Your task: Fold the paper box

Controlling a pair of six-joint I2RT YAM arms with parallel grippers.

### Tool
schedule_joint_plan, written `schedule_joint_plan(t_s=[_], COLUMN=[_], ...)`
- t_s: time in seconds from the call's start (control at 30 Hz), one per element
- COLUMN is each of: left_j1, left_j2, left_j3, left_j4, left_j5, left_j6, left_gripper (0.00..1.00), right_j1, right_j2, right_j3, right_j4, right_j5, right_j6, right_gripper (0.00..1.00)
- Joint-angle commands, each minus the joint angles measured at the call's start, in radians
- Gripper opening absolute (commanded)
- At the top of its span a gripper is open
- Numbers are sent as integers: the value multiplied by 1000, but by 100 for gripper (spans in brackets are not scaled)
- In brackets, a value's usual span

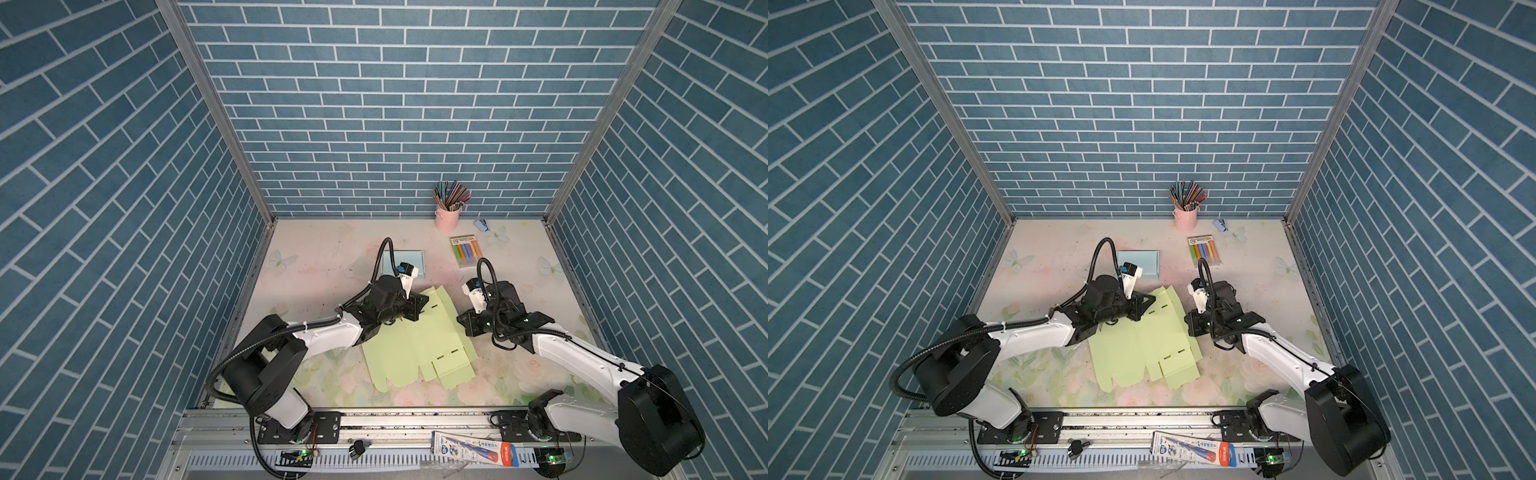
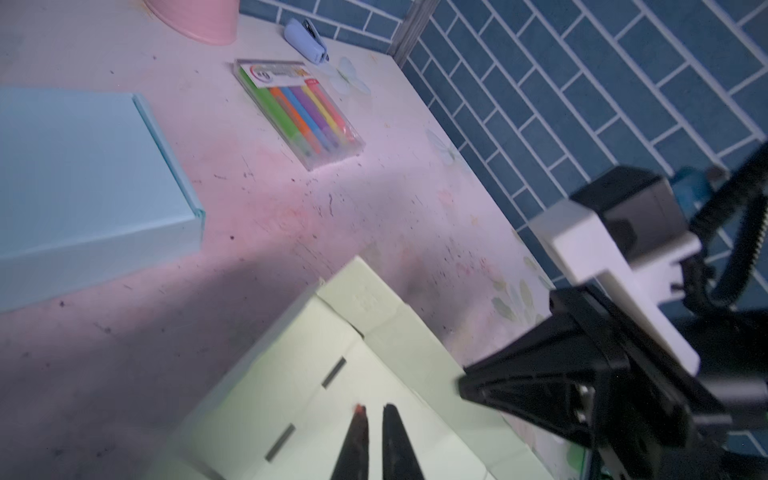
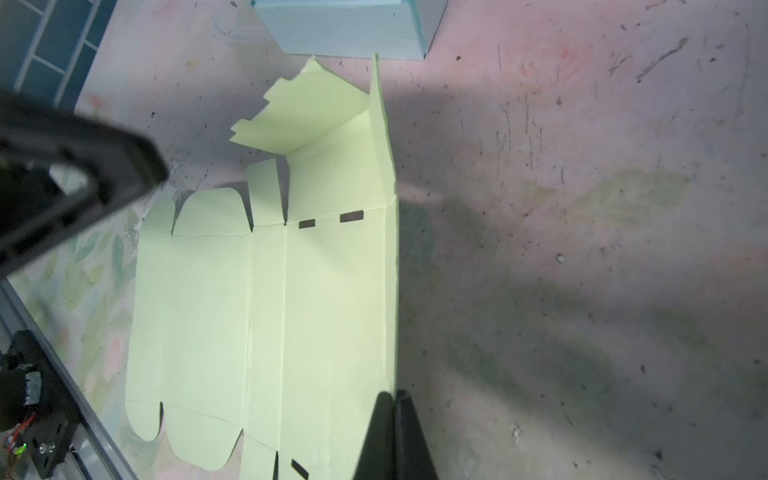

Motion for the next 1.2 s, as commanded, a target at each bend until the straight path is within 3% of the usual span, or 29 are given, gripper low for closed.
schedule_joint_plan(t_s=[0.0, 0.23, 0.53, 0.73, 0.93, 1.17], left_j1=[32, 43, 39, -24, -94, -65], left_j2=[53, 99, -87, -179, -177, -169], left_j3=[45, 121, -15, -51, -68, -78], left_j4=[11, -1, -10, -61, -67, -66], left_j5=[4, -9, -62, -73, -69, -83], left_j6=[-15, -13, 35, 70, 63, 60], left_gripper=[6, 4, 7, 9, 10, 9], right_j1=[4, 14, 15, 14, 16, 63], right_j2=[-62, -44, 10, 5, 32, 16], right_j3=[24, 67, 116, 146, 192, 182], right_j4=[-45, -40, -72, -53, -72, -52], right_j5=[46, 5, 25, 23, 8, -27], right_j6=[-81, -93, -105, -123, -167, -179], right_gripper=[0, 0, 0, 0, 0, 0])
